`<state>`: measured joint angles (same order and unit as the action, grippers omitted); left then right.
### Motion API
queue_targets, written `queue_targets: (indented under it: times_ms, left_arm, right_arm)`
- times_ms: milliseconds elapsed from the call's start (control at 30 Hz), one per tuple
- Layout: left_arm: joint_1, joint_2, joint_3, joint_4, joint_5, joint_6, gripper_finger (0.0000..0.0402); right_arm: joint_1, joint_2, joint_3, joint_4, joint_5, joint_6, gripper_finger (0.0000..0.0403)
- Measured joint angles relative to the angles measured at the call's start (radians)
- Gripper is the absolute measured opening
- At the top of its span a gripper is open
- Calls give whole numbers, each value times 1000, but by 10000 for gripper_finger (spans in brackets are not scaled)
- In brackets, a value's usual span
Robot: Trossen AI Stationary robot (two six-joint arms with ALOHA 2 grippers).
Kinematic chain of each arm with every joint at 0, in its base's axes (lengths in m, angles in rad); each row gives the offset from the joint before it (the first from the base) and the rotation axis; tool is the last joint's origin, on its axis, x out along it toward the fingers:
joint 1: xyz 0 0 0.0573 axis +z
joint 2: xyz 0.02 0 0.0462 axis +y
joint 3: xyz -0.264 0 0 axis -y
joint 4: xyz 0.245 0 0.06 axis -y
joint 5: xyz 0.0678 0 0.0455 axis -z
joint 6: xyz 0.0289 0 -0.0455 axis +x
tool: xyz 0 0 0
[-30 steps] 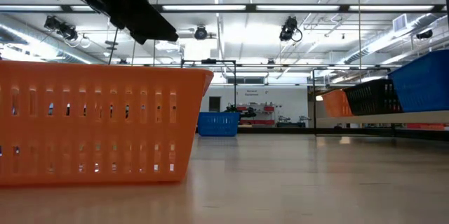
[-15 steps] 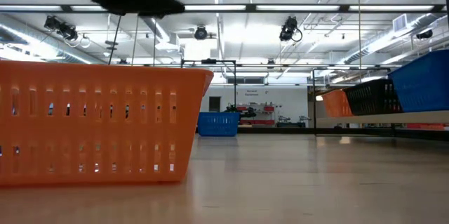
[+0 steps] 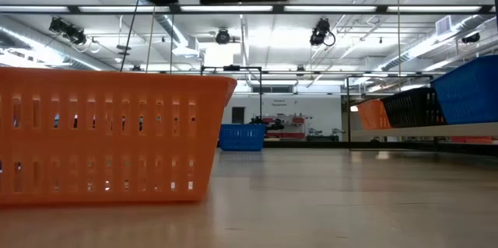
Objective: Stack baskets on shelf by color
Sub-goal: Stack the top orange bin on top of the orange bin on the shelf
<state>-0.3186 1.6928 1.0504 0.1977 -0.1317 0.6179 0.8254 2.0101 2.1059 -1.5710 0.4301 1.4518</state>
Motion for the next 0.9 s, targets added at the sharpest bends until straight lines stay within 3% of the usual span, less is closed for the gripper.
queue_targets:
  times_ms: [167,400,667,800,900]
  left_arm:
    - [15,117,57,-19,5,102,117]
    - [42,219,78,165,5,109,117]
    - [41,246,90,131,-26,72,117]
    - [37,228,88,-24,-121,35,117]
    - [60,203,87,-162,-133,-43,117]
  right_arm:
    - [-20,-37,0,-1,125,-45,105]
    - [-78,-101,0,-1,258,-125,105]
    - [-263,-124,1,0,176,-348,105]
    - [-379,-124,1,0,126,-494,105]
    - [-451,-124,1,0,119,-607,105]
